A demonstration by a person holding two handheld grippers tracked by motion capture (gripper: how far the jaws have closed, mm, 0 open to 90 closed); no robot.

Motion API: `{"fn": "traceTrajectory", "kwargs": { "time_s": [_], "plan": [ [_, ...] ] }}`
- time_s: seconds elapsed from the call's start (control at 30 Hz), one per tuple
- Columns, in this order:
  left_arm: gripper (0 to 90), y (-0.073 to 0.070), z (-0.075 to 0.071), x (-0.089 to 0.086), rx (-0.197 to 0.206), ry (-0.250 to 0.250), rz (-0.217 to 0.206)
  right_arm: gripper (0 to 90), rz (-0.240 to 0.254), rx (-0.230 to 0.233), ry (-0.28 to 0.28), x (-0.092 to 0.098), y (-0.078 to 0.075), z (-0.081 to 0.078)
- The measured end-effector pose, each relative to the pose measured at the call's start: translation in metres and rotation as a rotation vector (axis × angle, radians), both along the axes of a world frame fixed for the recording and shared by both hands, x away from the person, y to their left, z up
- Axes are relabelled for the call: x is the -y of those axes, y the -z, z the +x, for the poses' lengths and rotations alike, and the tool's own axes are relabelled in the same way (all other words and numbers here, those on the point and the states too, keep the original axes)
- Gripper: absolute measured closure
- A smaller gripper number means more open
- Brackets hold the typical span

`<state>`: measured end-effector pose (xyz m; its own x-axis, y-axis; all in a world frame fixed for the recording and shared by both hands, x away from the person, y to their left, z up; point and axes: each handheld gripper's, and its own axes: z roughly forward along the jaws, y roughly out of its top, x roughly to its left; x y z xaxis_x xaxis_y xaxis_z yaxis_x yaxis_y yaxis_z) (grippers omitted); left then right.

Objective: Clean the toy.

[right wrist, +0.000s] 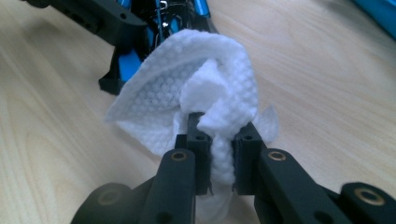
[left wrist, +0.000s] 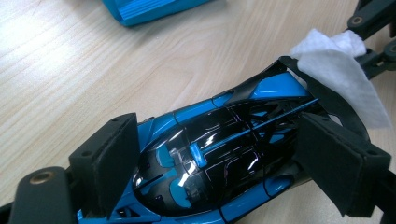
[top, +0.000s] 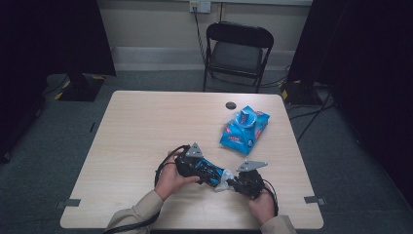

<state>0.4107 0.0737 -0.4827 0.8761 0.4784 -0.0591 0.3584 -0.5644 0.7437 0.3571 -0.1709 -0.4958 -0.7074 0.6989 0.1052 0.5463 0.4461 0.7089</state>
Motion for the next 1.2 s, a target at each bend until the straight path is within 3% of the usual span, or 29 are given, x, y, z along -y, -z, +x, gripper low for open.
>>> {"fn": "traceTrajectory", "kwargs": {
  "time_s": [1.2],
  "plan": [
    [14.1,0.000,0.000,0.000,-0.001,0.000,-0.001,80.7,0.003,0.002,0.110,-0.006,0.001,0.035]
  ]
}}
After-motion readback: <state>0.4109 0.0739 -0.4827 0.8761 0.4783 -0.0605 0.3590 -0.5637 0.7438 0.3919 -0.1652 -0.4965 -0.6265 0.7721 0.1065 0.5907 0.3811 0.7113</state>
